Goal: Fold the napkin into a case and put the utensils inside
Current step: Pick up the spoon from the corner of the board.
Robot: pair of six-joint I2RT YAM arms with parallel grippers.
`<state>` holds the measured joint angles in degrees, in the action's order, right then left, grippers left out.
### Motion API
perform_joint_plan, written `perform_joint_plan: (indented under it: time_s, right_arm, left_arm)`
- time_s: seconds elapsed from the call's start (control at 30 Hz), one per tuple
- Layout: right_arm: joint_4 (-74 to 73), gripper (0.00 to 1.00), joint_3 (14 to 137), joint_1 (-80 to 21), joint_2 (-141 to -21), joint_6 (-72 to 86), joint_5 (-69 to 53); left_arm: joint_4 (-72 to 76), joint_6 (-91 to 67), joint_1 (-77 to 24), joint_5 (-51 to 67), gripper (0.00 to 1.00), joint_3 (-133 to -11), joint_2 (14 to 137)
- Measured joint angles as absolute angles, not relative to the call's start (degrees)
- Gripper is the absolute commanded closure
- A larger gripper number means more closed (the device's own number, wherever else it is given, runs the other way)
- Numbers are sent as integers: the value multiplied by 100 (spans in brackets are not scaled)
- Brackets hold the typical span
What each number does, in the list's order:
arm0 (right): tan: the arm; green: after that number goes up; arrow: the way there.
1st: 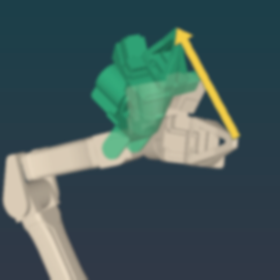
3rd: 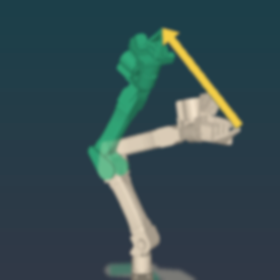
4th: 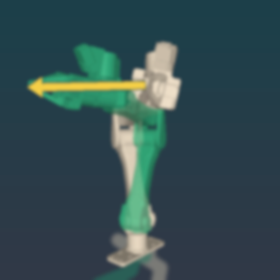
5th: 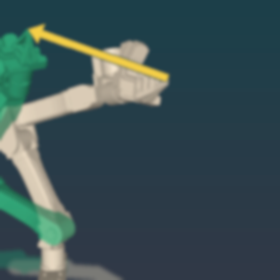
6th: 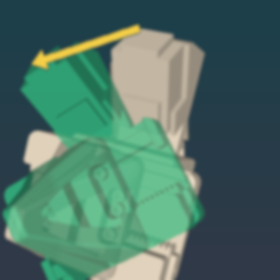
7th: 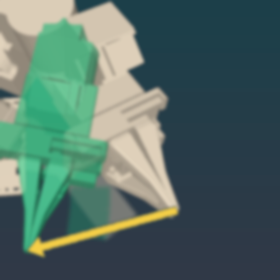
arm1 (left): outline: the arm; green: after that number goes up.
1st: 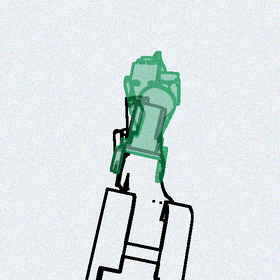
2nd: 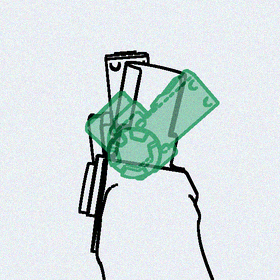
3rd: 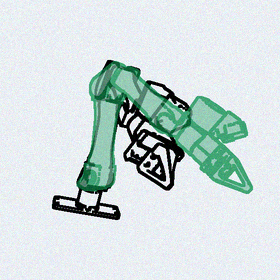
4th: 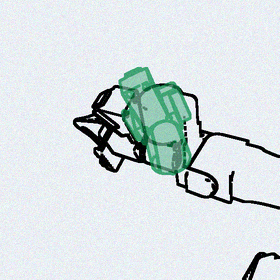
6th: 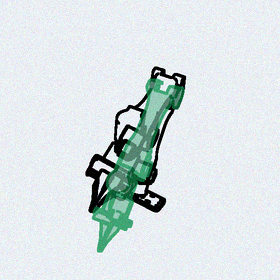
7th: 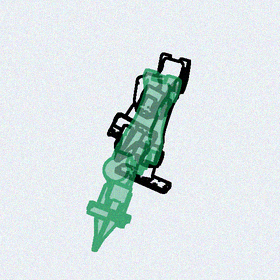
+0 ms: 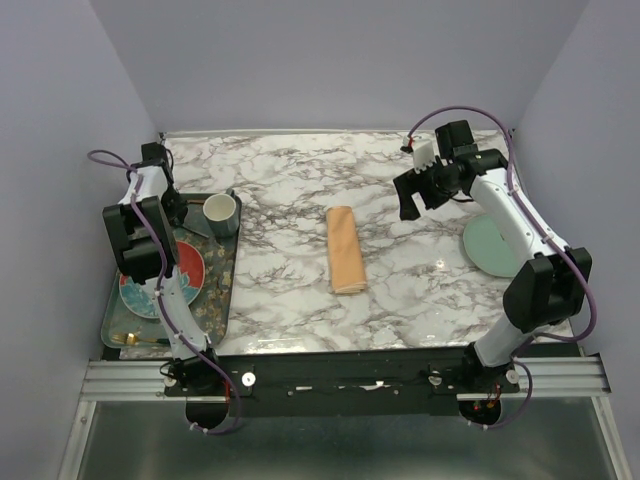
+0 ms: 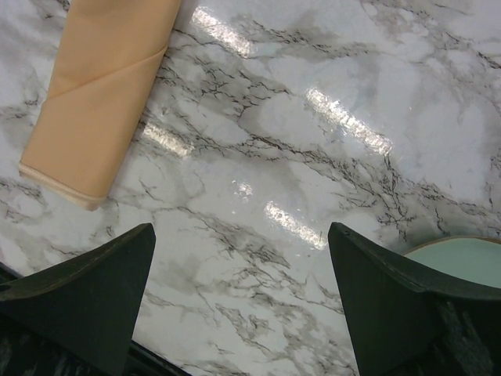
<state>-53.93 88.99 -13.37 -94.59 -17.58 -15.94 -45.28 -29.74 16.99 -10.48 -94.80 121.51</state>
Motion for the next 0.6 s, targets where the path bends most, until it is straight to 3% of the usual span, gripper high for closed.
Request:
perform_joint_plan:
  time_s: [0.27, 0.6]
  right_arm:
    - [-5502, 0, 9024, -1337, -9557, -1780, -1522]
    - [-5673, 0, 9111, -1282, -9636, -1817, -1485]
  left_arm:
    - [-4484, -3157, 1835, -733, 100, -9483, 12167]
    - [-4532, -3334, 1940, -425, 100, -9513, 12123]
